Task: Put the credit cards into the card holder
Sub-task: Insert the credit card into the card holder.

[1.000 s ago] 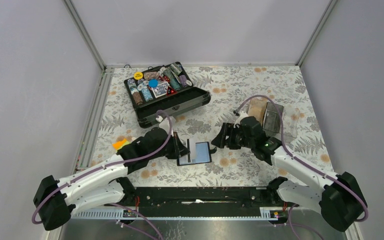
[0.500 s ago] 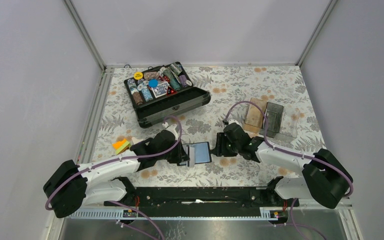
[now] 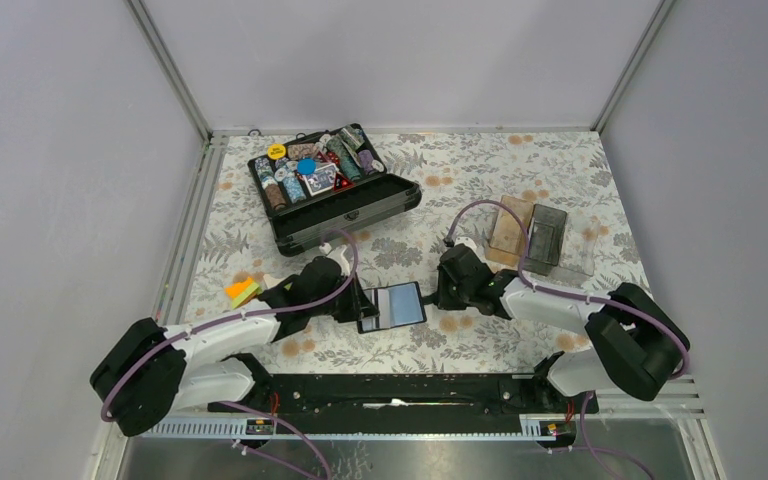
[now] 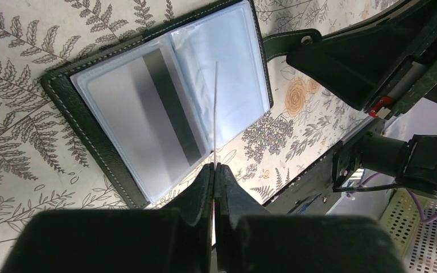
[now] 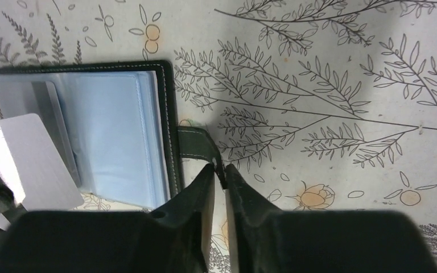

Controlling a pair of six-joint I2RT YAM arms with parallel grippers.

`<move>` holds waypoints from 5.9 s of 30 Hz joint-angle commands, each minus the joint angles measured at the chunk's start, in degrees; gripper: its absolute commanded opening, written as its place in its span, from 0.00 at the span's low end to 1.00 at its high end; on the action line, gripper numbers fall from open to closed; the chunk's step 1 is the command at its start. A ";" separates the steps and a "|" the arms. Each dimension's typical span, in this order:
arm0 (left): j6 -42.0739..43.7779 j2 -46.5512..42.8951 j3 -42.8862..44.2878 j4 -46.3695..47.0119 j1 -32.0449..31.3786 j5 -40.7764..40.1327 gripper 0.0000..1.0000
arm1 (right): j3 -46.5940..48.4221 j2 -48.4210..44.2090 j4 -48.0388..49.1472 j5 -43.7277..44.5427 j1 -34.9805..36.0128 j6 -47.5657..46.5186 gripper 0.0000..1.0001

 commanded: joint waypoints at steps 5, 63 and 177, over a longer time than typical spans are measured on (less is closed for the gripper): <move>-3.78 2.12 -2.58 10.42 2.51 5.41 0.00 | 2.62 1.57 -0.06 4.46 0.51 -0.39 0.02; -13.53 7.00 -9.54 24.32 6.59 5.37 0.00 | 5.22 5.36 -3.56 7.21 2.02 0.30 0.00; -11.37 14.15 -5.29 22.91 1.69 -2.84 0.00 | 7.82 9.48 -6.92 7.66 3.01 -0.04 0.00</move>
